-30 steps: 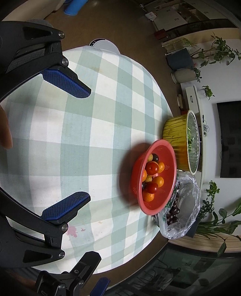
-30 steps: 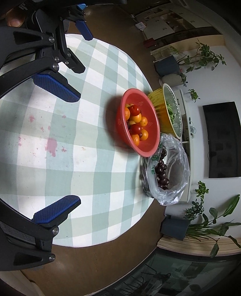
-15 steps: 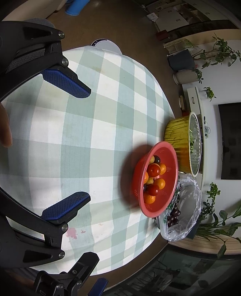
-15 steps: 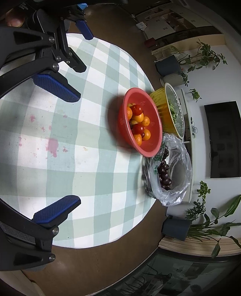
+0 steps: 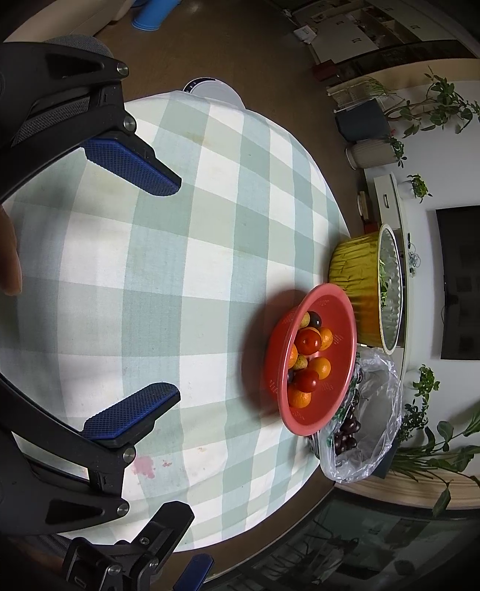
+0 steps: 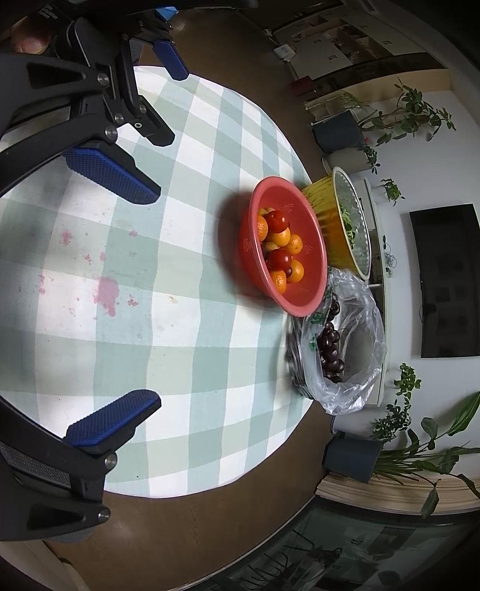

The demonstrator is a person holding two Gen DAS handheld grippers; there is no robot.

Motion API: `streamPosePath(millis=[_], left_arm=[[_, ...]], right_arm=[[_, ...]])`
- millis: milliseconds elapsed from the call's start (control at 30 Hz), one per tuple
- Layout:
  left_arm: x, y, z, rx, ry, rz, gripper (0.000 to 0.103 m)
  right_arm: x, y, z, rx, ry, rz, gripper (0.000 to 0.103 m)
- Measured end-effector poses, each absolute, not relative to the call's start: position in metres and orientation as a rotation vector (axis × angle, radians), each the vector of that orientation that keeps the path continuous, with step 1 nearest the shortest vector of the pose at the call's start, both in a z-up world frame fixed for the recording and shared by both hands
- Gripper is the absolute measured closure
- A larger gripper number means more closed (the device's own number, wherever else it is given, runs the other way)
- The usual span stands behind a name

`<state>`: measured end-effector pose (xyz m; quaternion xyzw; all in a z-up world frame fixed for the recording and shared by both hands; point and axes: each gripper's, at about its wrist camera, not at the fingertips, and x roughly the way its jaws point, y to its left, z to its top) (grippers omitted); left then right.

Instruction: Organize fruits

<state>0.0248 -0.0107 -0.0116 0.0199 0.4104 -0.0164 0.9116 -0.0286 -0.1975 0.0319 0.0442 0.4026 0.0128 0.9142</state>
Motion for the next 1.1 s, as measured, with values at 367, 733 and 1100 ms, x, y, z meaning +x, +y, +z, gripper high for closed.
streamPosePath(millis=[367, 733, 1100], left_arm=[[0.025, -0.01, -0.013, 0.04, 0.848, -0.033, 0.0], [0.024, -0.009, -0.014, 0.039, 0.849, -0.031, 0.0], [0.024, -0.009, -0.016, 0.042, 0.85, -0.028, 0.0]], right_arm=[[-0.029, -0.195, 0.028, 0.09, 0.834, 0.027, 0.0], [-0.033, -0.193, 0.023, 0.087, 0.839, 0.029, 0.0], [-0.034, -0.191, 0.021, 0.084, 0.844, 0.032, 0.0]])
